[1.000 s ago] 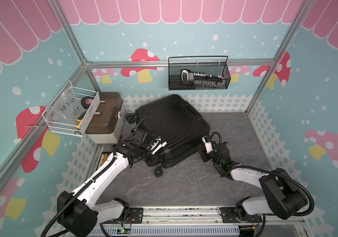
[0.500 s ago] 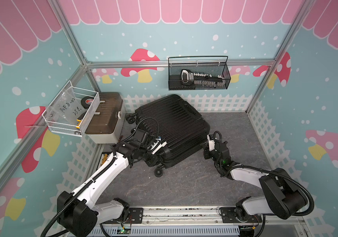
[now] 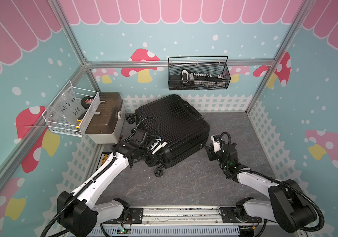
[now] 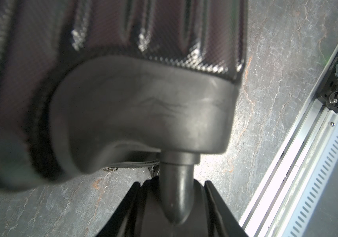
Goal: Close the suitcase zippers
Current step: Zip the zipper on the suitcase.
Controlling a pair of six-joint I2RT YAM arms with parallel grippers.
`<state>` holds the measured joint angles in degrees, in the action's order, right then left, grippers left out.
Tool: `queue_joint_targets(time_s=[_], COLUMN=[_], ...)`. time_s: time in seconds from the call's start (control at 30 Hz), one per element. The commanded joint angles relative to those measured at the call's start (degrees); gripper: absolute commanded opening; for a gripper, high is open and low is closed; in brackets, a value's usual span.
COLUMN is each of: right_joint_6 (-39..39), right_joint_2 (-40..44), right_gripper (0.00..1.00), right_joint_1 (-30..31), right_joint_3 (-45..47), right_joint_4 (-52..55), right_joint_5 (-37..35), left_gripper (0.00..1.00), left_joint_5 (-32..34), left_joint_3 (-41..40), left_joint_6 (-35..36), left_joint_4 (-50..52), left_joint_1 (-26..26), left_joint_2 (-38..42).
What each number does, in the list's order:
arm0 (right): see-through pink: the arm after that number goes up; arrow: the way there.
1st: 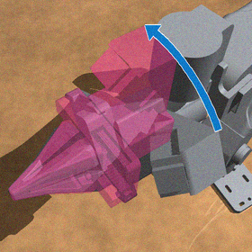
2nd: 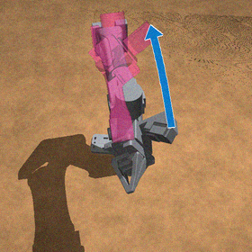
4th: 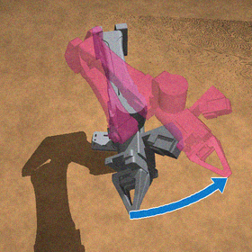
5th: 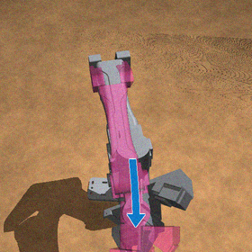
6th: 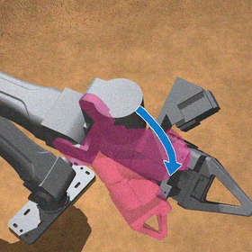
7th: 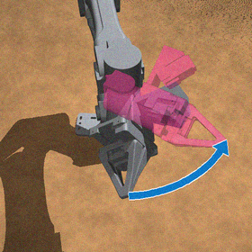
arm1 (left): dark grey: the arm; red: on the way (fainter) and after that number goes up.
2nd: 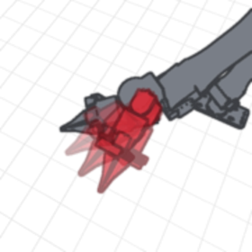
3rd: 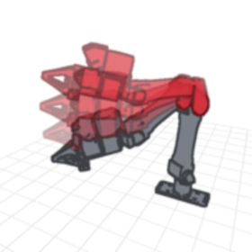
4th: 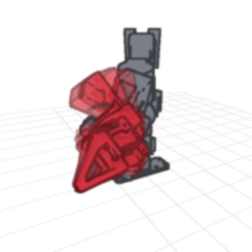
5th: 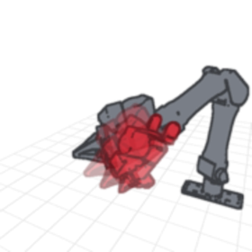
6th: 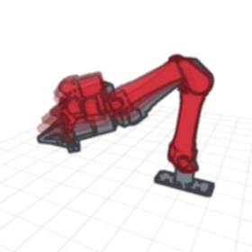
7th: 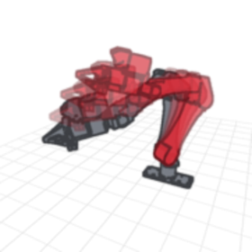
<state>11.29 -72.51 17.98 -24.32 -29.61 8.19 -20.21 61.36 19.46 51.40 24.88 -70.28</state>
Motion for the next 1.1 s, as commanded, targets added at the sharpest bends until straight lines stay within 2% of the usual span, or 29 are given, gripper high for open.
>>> queue_joint_targets(time_s=[0.0, 0.2, 0.47, 0.67, 0.93, 1.07], right_joint_6=[-2.27, -5.62, -6.38, -6.28, -6.46, -6.40], right_joint_2=[-1.78, -6.90, -12.48, -15.70, -18.14, -18.17], right_gripper=[0.48, 0.52, 0.52, 0.49, 0.39, 0.33], right_joint_1=[-2.54, -5.41, -5.67, -5.76, -5.76, -5.76], right_joint_3=[-2.09, -5.23, -8.37, -9.67, -10.54, -10.18], right_joint_4=[0.58, 0.78, 0.23, -1.58, -3.33, -4.40], right_joint_5=[13.54, 22.97, 23.64, 25.74, 31.34, 31.76], left_gripper=[0.28, 0.28, 0.28, 0.28, 0.28, 0.28], left_joint_5=[-1.83, -1.85, -1.98, -2.02, -1.99, -1.97], left_joint_3=[0.00, -0.15, -0.10, -0.11, -0.10, -0.10], left_joint_6=[-0.92, -0.83, -0.74, -0.71, -0.83, -0.83], left_joint_4=[0.37, 0.37, 0.33, 0.37, 0.33, 0.37], left_joint_1=[0.34, 0.34, 0.34, 0.34, 0.34, 0.34], left_joint_2=[2.43, 2.43, 2.26, 2.25, 1.90, 1.91])
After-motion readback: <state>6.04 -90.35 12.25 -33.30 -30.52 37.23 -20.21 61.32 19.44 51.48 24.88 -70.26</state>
